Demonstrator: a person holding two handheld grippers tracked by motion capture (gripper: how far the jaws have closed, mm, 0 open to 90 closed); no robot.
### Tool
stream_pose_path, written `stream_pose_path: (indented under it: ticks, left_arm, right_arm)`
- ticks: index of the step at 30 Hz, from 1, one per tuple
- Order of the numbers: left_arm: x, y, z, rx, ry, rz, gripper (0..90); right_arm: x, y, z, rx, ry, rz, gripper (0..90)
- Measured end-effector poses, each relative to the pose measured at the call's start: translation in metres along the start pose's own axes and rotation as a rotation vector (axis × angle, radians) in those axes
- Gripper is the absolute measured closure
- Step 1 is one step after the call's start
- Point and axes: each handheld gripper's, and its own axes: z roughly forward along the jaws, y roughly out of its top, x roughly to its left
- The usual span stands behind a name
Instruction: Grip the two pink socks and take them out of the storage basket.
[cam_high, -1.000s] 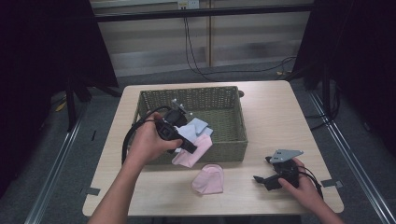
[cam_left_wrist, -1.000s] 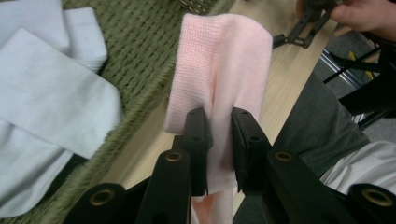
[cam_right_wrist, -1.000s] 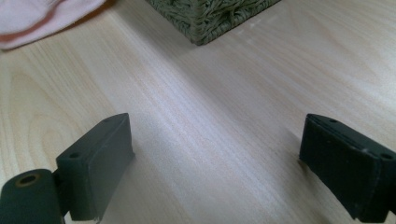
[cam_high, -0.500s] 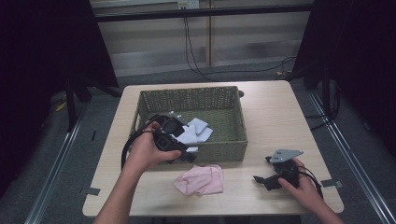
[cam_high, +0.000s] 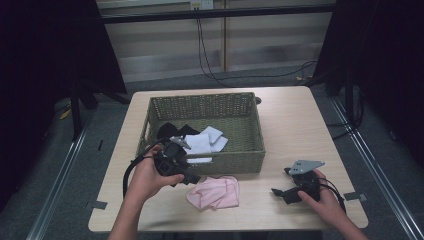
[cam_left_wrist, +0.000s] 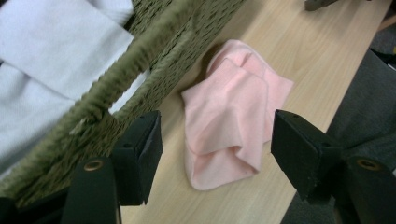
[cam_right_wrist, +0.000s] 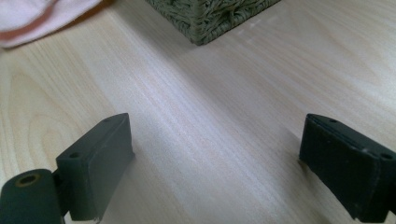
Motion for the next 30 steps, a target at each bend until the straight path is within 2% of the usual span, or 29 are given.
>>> stream_pose_path:
  ticks: [6,10,13,15,18,21,24,25,27,28,30]
  left_arm:
    - [0.005,-0.016,0.010,-0.017,0.017,0.005,30.9]
    - [0.008,-0.027,0.020,-0.022,0.024,-0.006,30.4]
    - [0.011,-0.034,0.027,-0.014,0.023,0.006,29.7]
    - [0.012,-0.040,0.033,-0.016,0.027,-0.006,29.2]
    - [0.015,-0.048,0.042,-0.007,0.027,0.015,28.4]
    - [0.016,-0.054,0.050,-0.003,0.028,0.015,28.4]
    - [0.016,-0.057,0.053,0.012,0.030,0.031,27.7]
    - [0.015,-0.057,0.053,0.007,0.029,0.021,27.7]
    - [0.013,-0.056,0.053,-0.004,0.021,0.032,27.1]
    - [0.012,-0.055,0.053,-0.001,0.026,0.053,27.3]
    - [0.009,-0.053,0.054,-0.017,0.015,0.056,26.6]
  right_arm:
    - [0.000,0.000,0.000,0.000,0.000,0.000,8.8]
    - [0.000,0.000,0.000,0.001,0.000,0.001,8.8]
    - [0.000,0.000,0.000,0.001,0.000,0.001,8.8]
    - [0.000,0.000,0.000,0.000,0.000,0.001,8.8]
    - [0.000,0.000,0.000,0.000,0.000,0.000,8.8]
    - [0.000,0.000,0.000,0.001,0.000,0.002,8.8]
    - [0.000,0.000,0.000,0.001,0.000,0.001,8.8]
    - [0.000,0.000,0.000,0.001,0.000,0.001,8.8]
    - [0.000,0.000,0.000,0.001,0.000,0.001,8.8]
    - [0.000,0.000,0.000,0.001,0.000,0.001,8.8]
    - [0.000,0.000,0.000,0.000,0.000,0.000,8.8]
